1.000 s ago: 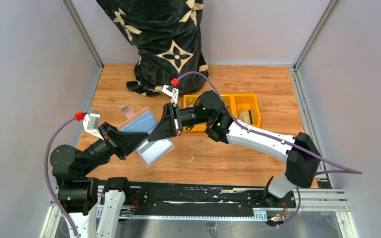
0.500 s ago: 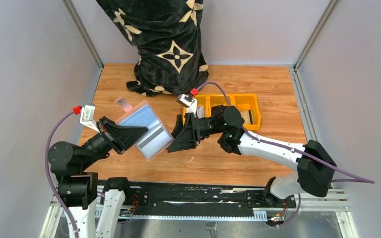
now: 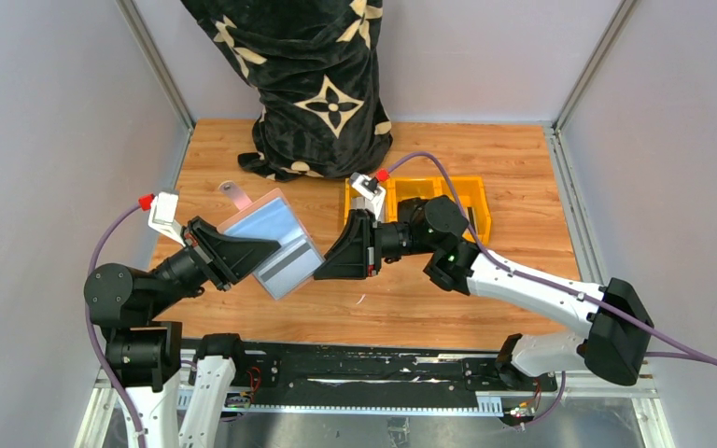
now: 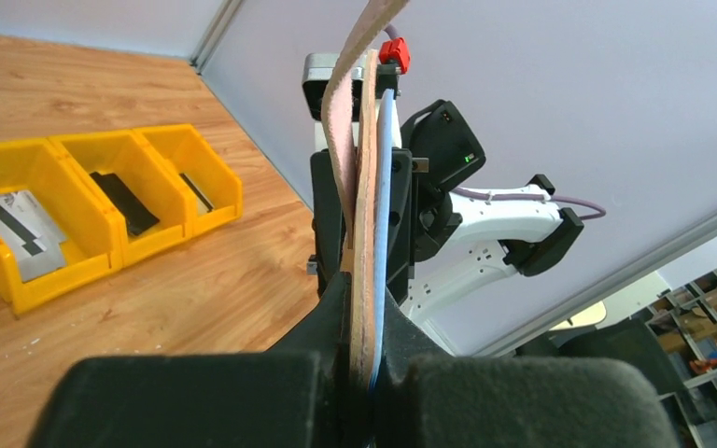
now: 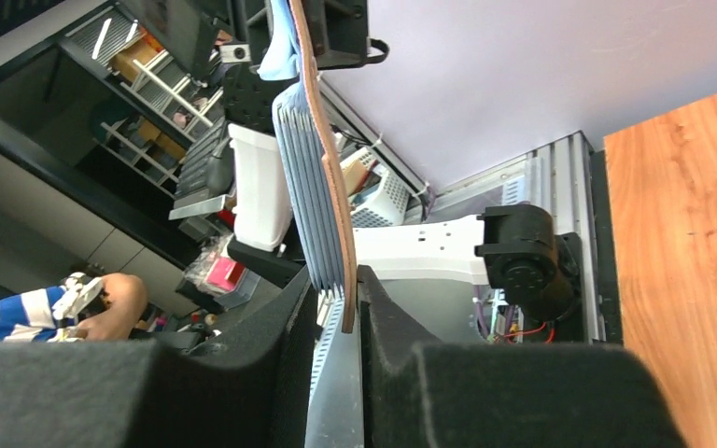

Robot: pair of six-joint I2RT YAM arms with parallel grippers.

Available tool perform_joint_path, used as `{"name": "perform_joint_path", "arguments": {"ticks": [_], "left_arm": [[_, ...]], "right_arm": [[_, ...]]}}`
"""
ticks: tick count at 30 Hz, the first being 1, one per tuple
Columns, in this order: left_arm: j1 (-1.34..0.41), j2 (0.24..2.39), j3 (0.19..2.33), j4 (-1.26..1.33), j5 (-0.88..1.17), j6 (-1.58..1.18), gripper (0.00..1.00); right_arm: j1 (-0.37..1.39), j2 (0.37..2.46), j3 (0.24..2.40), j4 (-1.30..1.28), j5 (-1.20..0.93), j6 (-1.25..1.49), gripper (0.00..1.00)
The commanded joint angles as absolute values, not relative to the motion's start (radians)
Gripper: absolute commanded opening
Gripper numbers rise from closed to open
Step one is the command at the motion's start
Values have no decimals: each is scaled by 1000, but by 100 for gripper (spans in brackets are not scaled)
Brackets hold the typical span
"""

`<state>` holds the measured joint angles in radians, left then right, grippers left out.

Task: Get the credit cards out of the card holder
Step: Remove the credit card from the card holder.

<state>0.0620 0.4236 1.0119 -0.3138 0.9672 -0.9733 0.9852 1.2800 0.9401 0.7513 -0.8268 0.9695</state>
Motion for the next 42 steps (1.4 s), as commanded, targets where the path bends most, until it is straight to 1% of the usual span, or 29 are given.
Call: {"name": "perform_joint_path", "arguments": {"ticks": [1, 3, 5, 7, 9, 17, 21, 25, 32, 36, 39, 42], "left_arm": [[63, 430, 1042, -285, 1007, -1003, 0], [63, 430, 1045, -285, 1011, -1005, 0], [63, 430, 1047, -286, 1012, -1005, 0], [63, 430, 1050, -286, 1012, -1008, 0], [63, 429, 1050, -286, 1011, -1008, 0], [62, 427, 1055, -289, 1021, -1008, 0], [63, 423, 1054, -289, 1024, -1004, 0], [63, 420, 1051, -289, 1028, -1002, 0], [62, 423, 1052, -284, 1030, -1005, 0], [63, 426, 1056, -279, 1032, -1004, 0], [63, 430, 1057, -276, 1031, -1006, 0], [63, 438, 1070, -274, 1034, -1006, 0]], "right_arm": [[979, 1282, 989, 703, -779, 887, 19], [979, 1284, 991, 701, -770, 881, 13], [979, 1281, 995, 698, -754, 875, 10], [979, 1277, 999, 696, -733, 871, 8], [980, 1276, 1004, 695, -711, 869, 8], [980, 1303, 1039, 707, -650, 896, 24], [980, 1308, 1040, 714, -617, 914, 26], [982, 1317, 1040, 751, -602, 942, 36], [995, 1311, 1030, 800, -564, 931, 43], [1003, 1306, 993, 920, -576, 933, 47], [1009, 1305, 956, 1016, -602, 940, 53], [1011, 1295, 932, 1033, -625, 930, 55]]}}
